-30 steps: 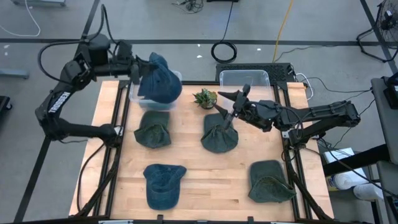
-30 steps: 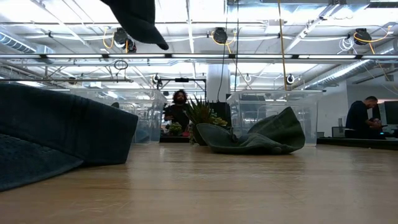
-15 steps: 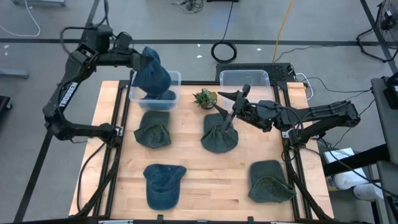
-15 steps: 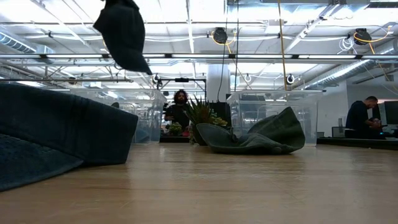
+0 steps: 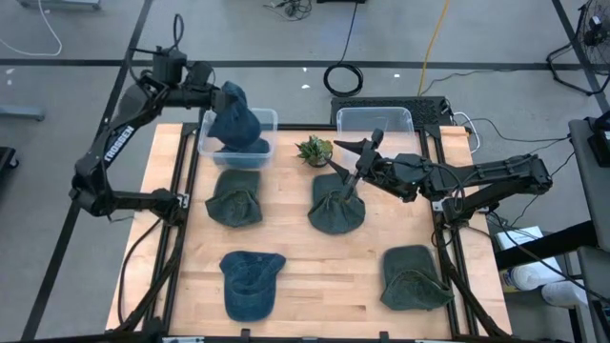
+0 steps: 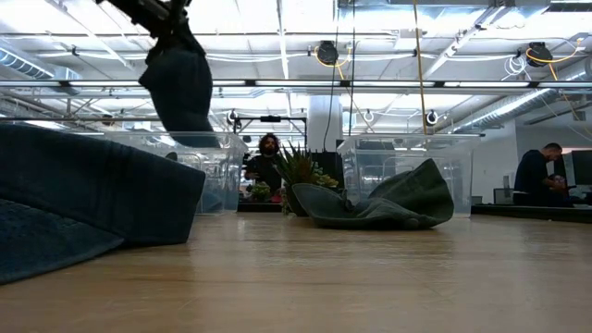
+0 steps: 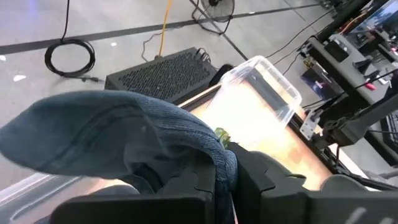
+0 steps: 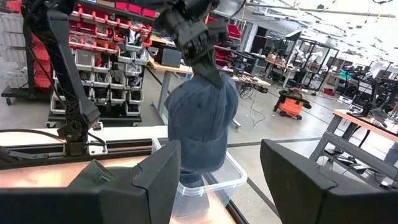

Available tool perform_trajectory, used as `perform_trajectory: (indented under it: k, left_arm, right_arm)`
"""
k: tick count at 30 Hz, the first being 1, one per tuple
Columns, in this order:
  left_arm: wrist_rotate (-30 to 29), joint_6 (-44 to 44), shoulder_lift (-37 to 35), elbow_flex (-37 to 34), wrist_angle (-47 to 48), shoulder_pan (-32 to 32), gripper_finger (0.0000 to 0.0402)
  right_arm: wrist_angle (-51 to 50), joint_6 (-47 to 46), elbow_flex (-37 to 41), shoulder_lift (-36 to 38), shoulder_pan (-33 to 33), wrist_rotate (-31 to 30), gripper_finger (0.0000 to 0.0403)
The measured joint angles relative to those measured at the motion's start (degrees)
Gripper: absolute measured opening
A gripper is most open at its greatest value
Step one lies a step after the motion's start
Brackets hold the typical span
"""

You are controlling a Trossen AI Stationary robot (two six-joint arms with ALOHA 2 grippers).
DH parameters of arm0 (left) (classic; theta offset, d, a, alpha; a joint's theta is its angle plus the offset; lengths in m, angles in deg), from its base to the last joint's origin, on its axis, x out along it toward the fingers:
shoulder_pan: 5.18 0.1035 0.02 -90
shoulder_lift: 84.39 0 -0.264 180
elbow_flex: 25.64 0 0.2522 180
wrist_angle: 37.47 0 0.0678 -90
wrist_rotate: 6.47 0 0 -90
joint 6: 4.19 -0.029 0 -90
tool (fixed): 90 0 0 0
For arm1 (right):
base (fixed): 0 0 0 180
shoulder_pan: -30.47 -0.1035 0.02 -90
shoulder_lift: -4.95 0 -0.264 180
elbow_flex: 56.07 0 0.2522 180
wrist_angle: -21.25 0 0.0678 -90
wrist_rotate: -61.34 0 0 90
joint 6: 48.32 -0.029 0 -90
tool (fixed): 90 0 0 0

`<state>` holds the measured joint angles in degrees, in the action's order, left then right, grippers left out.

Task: Pick & Place hat
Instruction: Put the top blue cap into the left transparent bin

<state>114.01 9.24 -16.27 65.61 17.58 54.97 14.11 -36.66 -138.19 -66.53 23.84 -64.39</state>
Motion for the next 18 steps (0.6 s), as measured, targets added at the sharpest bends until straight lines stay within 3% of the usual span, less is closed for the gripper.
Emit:
perform_trajectory:
  k: [9,18]
  left_arm:
    - [-0.3,1.3,0.0,-9.6,-9.2,0.0,0.0022]
    - [-5.5,1.7,0.0,-16.0,-10.8,0.0,0.0022]
  right_arm:
    - [0.0,0.0,0.0,0.0,0.0,0.0,0.0208]
    - [0.0,0.0,0.0,0.0,0.0,0.0,0.0208]
